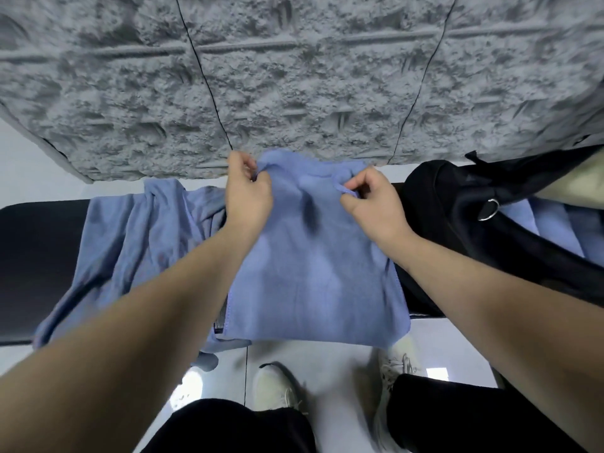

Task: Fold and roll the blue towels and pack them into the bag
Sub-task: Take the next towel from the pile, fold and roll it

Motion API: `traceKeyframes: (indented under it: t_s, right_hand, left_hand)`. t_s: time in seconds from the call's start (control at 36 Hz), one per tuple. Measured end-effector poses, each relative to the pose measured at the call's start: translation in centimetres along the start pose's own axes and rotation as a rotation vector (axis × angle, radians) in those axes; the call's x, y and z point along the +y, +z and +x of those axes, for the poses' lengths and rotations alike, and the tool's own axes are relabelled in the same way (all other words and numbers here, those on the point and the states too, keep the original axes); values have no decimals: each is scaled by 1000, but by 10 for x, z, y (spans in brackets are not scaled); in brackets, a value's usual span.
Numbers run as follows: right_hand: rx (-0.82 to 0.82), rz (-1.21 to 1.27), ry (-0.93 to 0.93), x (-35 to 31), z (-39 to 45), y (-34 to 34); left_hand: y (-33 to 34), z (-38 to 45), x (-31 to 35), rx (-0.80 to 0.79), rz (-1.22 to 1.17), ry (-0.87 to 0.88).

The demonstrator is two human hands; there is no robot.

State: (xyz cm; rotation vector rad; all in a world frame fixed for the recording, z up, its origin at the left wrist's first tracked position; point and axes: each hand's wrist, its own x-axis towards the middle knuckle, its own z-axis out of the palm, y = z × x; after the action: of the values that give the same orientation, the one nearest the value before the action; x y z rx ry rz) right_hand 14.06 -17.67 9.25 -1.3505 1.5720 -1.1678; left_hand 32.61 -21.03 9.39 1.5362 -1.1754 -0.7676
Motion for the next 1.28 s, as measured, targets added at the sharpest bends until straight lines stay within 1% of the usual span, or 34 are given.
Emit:
traceKeyframes:
  t_s: [0.11,0.28,0.31,0.39,0.44,0.47,0.56,0.61,0.67,0.72,0.78,0.83,0.89,0.94,1.0,1.08,1.14,1.19,1.28]
  right_hand:
    - [6,14,-31,-11,-20,2]
    - [-46,81,-72,-35,-56,6]
    - [-65,81,-76,-37,-62,7]
    - [-170,7,-88,-39,-77,6]
    - [-246,-117,-132,-37,-84,4]
    - [-276,-179,-162,-36,-88,2]
    - [-329,-269,-183,-37,-92,-1]
    - [-360,-293,-179,-38,-91,-3]
    - [-377,-278,-165,-40,-90,-3]
    - [-363,-225,-137,-42,-89,-3]
    - [-331,-194,-120,-42,-86,-4]
    - [-296,-161,-99,-41,-82,-6]
    - [-257,-72,-64,-39,-77,-9]
    - [-241,22,-30,-36,-72,-13]
    - [-256,65,-3,-35,-69,-18]
    - [-323,73,-20,-37,-69,-26]
    - [-390,85,-63,-40,-71,-29]
    - [-454,62,-107,-40,-73,-32]
    - [-524,-66,-170,-39,-78,-34]
  left_hand:
    - [6,-30,11,74,-118,-185]
    - [15,-78,31,125,-320,-381]
    - [15,-84,32,105,-387,-442]
    - [12,-92,35,10,-704,-671]
    - [7,-93,35,-47,-804,-813]
    - [4,-94,36,-88,-834,-841]
    - [-4,-96,36,-264,-869,-799]
    - [-4,-99,34,-334,-791,-730]
    - [-2,-104,33,-337,-724,-684]
    - [1,-104,32,-299,-728,-673]
    - [4,-101,32,-351,-774,-657]
    - [7,-100,36,-427,-786,-679]
    - [12,-98,35,-424,-811,-708]
    - [14,-97,35,-328,-878,-786]
    - [16,-96,32,-258,-925,-861]
    - [16,-94,35,-231,-941,-891]
    - [15,-92,36,-258,-946,-908]
    - [14,-92,36,-330,-929,-910]
    - [12,-90,36,-399,-894,-914]
